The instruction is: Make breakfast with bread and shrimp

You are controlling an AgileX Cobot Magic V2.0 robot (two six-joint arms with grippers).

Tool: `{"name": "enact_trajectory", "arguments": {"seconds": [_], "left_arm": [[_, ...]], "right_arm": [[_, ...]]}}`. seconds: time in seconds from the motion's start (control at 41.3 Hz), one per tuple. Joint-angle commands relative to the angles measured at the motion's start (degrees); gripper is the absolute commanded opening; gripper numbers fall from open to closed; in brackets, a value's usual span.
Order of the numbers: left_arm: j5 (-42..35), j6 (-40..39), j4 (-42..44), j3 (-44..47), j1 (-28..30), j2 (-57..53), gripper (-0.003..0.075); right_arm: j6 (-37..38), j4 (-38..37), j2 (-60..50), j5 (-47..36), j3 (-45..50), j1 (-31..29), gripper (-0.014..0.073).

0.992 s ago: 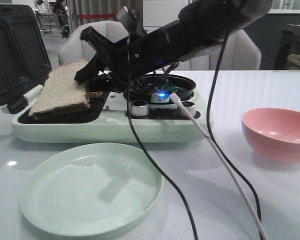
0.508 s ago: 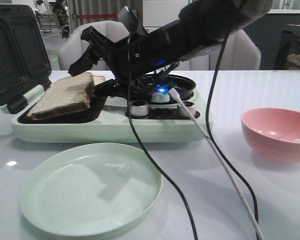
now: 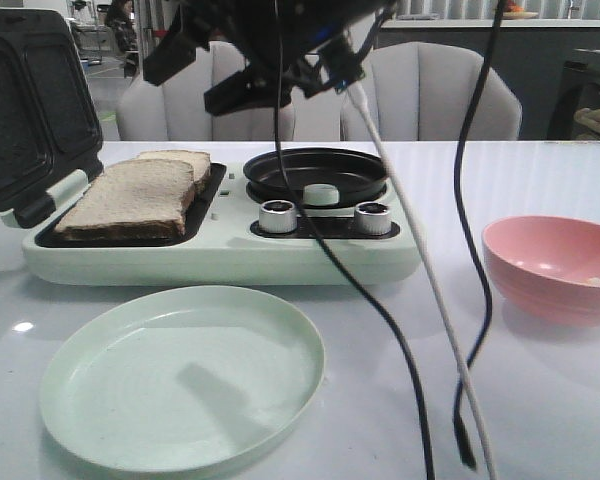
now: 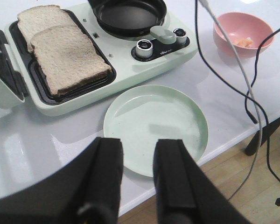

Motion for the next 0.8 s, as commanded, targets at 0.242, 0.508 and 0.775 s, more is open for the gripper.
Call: {"name": "enact_trajectory", "arguments": {"seconds": [0.242, 0.508, 0.775], "left_arm": [[-4.39, -0.15, -0.07, -1.61, -0.4, 0.15, 0.026], [-4.39, -0.15, 0.98, -1.61, -0.4, 0.15, 0.026], [-4.39, -0.15, 0.98, -1.61, -0.4, 0.15, 0.026]], "right_arm": [[30.04, -47.14, -19.68, 10.46, -2.17, -0.87, 0.0523], [38.85, -62.48, -31.49, 16.89, 4.89, -1.83, 0.0523], [38.91, -62.38, -43.62, 13.74, 22.05, -9.52, 0.0523]]}}
